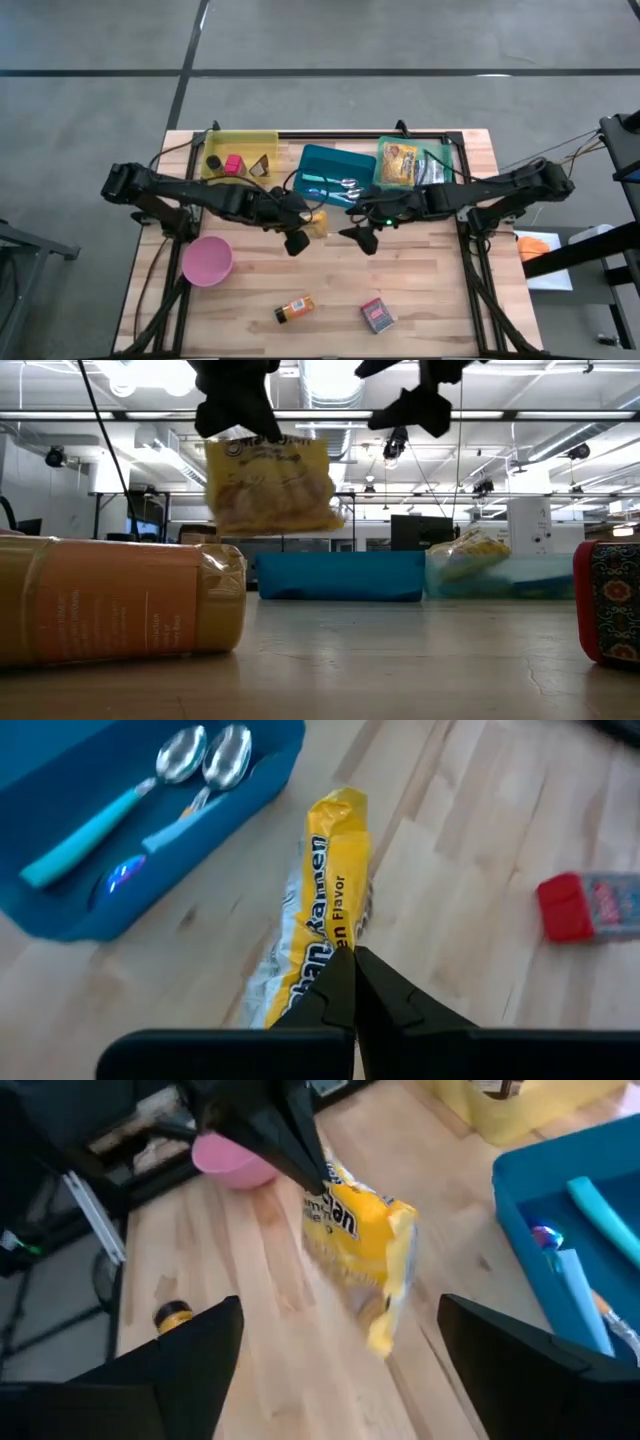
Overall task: Pick & Place Food Item
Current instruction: Put the yellow noodle pack into the green bin
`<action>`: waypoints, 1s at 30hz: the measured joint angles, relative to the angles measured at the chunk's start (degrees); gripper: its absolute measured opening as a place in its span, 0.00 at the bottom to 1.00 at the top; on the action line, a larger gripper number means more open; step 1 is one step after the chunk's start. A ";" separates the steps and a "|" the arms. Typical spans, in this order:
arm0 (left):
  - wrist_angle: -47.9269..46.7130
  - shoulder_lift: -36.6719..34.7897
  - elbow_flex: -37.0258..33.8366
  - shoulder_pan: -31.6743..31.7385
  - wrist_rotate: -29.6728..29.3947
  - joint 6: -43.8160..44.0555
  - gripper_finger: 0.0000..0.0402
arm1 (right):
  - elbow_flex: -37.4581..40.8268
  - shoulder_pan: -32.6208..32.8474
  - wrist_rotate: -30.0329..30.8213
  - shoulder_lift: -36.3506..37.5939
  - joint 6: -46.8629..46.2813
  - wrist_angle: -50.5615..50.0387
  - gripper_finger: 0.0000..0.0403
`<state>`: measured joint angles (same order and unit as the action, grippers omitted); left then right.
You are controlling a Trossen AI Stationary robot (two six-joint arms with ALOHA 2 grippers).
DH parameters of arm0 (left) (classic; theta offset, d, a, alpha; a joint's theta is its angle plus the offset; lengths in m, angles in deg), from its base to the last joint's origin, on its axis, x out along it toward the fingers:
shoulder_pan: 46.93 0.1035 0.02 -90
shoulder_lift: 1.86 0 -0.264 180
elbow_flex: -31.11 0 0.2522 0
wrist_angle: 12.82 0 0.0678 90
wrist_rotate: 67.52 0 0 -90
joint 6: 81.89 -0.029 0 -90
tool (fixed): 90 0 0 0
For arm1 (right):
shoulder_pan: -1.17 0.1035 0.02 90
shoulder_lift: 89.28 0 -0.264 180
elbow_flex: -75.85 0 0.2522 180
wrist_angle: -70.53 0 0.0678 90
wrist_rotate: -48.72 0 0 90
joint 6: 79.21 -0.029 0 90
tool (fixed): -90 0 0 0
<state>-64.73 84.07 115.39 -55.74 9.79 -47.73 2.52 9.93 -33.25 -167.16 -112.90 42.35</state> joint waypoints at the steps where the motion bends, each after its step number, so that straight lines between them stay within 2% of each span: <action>1: 0.71 0.00 0.04 0.06 -0.03 -0.27 0.00 | -1.21 0.00 0.09 -1.16 0.91 -0.88 0.81; 11: 2.17 -0.16 0.08 -0.22 0.23 -0.95 0.00 | -9.56 -0.02 3.88 -7.19 7.15 -3.80 0.69; 30: 10.19 -3.04 0.09 -0.26 0.25 -4.10 0.00 | -7.46 -0.41 5.64 -7.37 7.97 -0.25 0.66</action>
<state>-54.54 81.03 115.48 -55.99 10.03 -51.83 -4.94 9.51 -27.61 -174.53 -104.93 42.11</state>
